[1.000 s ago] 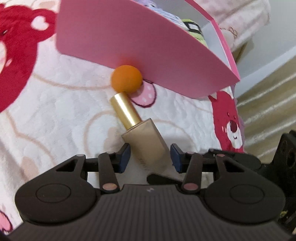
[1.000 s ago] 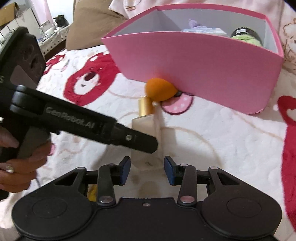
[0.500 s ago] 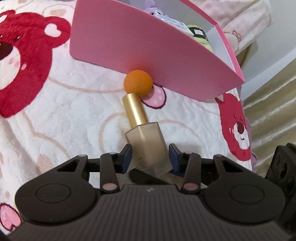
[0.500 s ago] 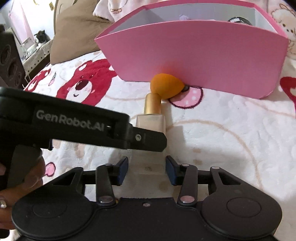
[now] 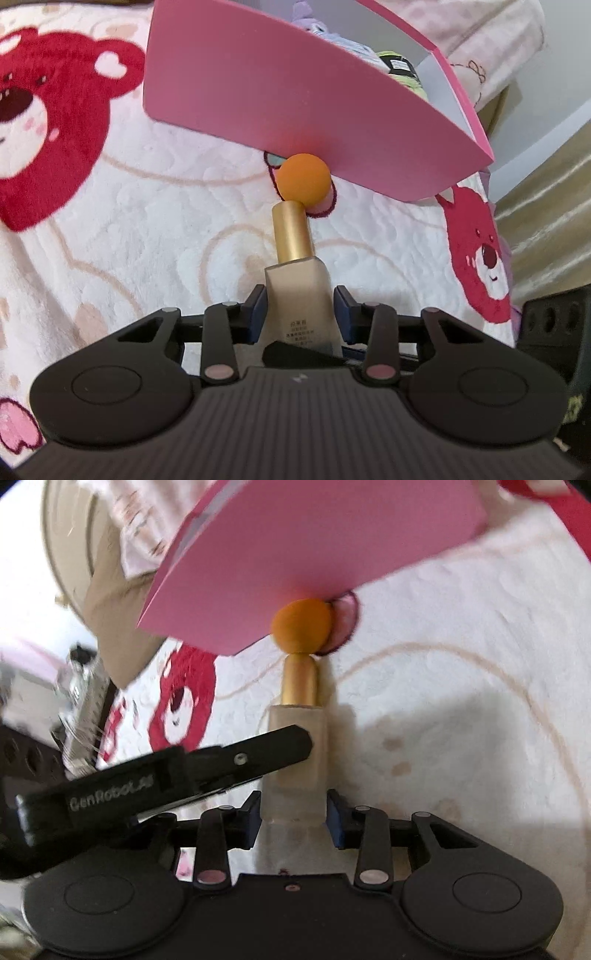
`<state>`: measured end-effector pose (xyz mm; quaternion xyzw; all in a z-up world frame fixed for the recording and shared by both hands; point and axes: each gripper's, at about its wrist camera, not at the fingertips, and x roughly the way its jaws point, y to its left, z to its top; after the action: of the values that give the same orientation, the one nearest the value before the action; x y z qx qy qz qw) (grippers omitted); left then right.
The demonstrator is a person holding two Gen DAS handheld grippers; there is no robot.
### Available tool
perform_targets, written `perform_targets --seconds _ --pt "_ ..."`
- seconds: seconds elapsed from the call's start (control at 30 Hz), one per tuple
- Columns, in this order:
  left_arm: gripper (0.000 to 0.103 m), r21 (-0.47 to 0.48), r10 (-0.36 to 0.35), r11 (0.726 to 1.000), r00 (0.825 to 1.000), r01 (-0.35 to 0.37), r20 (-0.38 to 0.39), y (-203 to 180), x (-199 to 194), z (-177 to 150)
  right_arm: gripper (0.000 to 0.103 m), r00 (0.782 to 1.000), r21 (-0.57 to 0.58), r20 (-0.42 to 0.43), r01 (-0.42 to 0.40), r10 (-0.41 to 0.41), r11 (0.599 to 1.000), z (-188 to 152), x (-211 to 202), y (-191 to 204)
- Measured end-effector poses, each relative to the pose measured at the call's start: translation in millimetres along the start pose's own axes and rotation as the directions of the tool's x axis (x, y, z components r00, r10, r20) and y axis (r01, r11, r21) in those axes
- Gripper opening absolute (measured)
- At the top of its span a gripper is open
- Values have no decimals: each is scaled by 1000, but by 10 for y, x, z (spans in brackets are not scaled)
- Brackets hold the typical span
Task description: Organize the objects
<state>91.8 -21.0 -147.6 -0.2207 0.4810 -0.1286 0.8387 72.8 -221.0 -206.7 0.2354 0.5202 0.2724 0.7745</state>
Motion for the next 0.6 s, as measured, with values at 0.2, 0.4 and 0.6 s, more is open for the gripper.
perform_targets --seconds 0.2,0.4,0.6 --pt "37 -26 -30 999 999 30 11 69 -124 -38 42 997 -150 28 79 -76 985 -87 -74 203" --pt "37 46 21 999 1000 -20 -10 -18 -292 -137 42 993 -177 40 112 -107 978 -240 -57 345" --pt "37 59 55 997 998 -53 -41 -53 -633 -76 42 997 -158 59 57 -48 986 -328 -165 583"
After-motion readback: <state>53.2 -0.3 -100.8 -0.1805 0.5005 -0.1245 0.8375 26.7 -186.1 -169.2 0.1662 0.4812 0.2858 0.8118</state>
